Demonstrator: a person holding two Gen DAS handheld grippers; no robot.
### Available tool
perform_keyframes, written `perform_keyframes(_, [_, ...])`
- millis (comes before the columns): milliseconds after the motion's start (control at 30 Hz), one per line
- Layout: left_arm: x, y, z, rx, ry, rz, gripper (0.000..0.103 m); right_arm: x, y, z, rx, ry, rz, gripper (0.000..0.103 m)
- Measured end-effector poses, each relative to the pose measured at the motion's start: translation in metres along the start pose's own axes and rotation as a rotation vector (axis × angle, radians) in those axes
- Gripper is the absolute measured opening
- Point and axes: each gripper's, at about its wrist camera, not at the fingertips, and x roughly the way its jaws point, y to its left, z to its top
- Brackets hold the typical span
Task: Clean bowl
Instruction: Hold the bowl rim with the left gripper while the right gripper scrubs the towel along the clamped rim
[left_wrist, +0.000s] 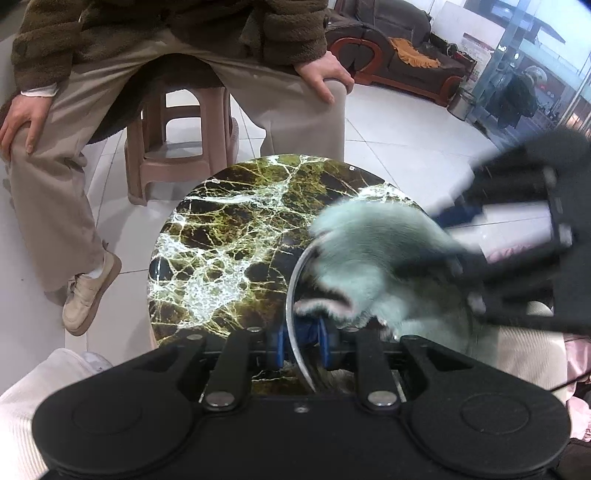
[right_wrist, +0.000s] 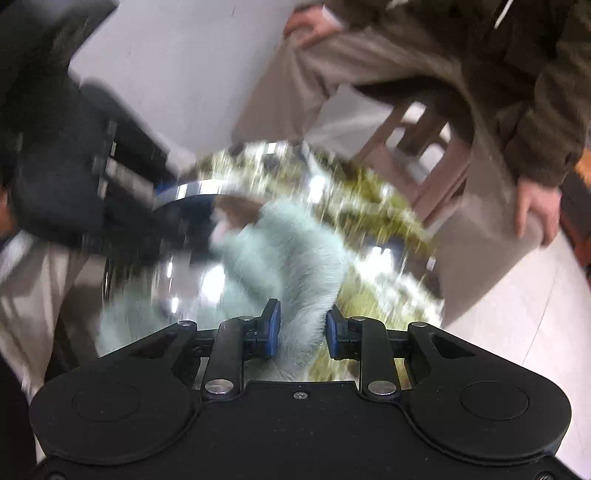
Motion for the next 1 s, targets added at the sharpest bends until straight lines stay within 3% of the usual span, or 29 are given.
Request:
perform_keyframes(133, [-0.001, 0.000, -0.001, -0.016, -0.001, 0.009, 0.017, 0.008, -0.005, 0.008, 0.017, -0.032, 0.016, 0.024])
perform_keyframes(367, [0.000, 0.001, -0.001, -0.019, -0.006, -0.002, 0.017, 0.004, -0.004, -0.035, 0.104, 0.051, 0.010, 0.020])
perform_keyframes(433, [0.000, 0.001, -0.001, -0.017, -0.004, 0.000, 0.018, 0.000, 0.001, -0.029, 0.072, 0.037, -0.022, 0.020])
perform_keyframes(633, [-0.001, -0.001, -0.006, -0.048, -0.017, 0.022, 0.018, 0.003, -0.014, -0.011, 0.123, -0.060, -0.010, 0.018])
perform_keyframes(767, [-0.003, 0.001, -0.011, -0.089, -0.044, 0.024, 0.018, 0.003, -0.018, -0.035, 0.235, -0.054, 0.002, 0.015])
perform_keyframes(867, [-0.005, -0.002, -0.015, -0.080, -0.068, 0.034, 0.018, -0.009, -0.022, -0.070, 0.507, -0.094, 0.063, 0.017])
perform_keyframes(1000, [-0.006, 0.002, -0.013, -0.109, -0.081, 0.026, 0.016, -0.023, -0.019, -0.092, 0.697, -0.177, 0.073, 0.023])
